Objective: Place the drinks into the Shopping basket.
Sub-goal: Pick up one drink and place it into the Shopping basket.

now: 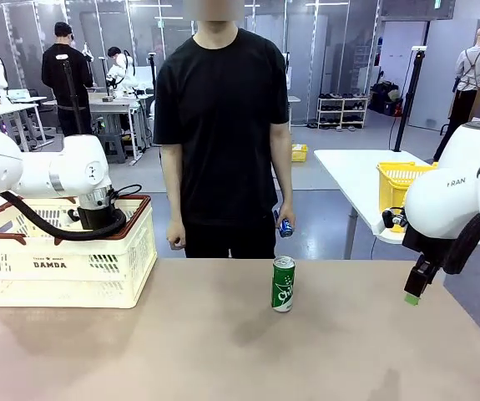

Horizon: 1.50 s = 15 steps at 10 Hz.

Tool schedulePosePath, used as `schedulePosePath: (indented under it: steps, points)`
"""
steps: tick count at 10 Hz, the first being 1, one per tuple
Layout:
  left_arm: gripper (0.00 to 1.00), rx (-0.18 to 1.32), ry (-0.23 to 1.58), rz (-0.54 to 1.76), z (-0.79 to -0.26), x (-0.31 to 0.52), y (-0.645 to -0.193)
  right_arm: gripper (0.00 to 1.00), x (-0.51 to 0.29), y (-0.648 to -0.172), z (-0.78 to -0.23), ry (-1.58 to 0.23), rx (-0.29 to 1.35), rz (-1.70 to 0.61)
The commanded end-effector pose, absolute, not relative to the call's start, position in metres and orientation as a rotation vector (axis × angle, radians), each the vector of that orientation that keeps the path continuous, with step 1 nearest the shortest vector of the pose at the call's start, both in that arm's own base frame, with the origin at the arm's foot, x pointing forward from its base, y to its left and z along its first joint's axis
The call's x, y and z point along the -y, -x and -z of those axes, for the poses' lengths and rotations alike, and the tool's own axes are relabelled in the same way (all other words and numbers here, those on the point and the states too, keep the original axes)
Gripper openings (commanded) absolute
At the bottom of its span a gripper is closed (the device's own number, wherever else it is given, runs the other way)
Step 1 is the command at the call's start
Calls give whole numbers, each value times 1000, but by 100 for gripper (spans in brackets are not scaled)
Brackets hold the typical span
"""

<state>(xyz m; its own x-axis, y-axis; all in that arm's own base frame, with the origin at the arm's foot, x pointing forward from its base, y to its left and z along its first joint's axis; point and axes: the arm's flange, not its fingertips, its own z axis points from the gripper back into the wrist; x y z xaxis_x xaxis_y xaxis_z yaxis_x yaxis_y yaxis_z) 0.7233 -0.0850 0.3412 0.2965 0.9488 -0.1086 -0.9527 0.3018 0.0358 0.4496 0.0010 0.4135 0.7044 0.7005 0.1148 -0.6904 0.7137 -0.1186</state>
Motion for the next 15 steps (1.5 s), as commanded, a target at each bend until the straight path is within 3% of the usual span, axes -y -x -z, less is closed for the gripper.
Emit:
schedulePosePath:
  steps: [1,8,10,15]
  points:
    - [57,-106,38,-1253,-341,88,-738,81,-1,-449,-413,69,154,-773]
    - [57,-78,-52,-1316,-323,81,-745,81,-1,-449,-413,69,154,-773]
    - [57,-144,-95,-1320,-321,81,-745,81,-1,-449,-413,69,154,-773]
    - [60,-149,-121,-1319,-326,85,-743,81,-1,-449,-413,69,154,-773]
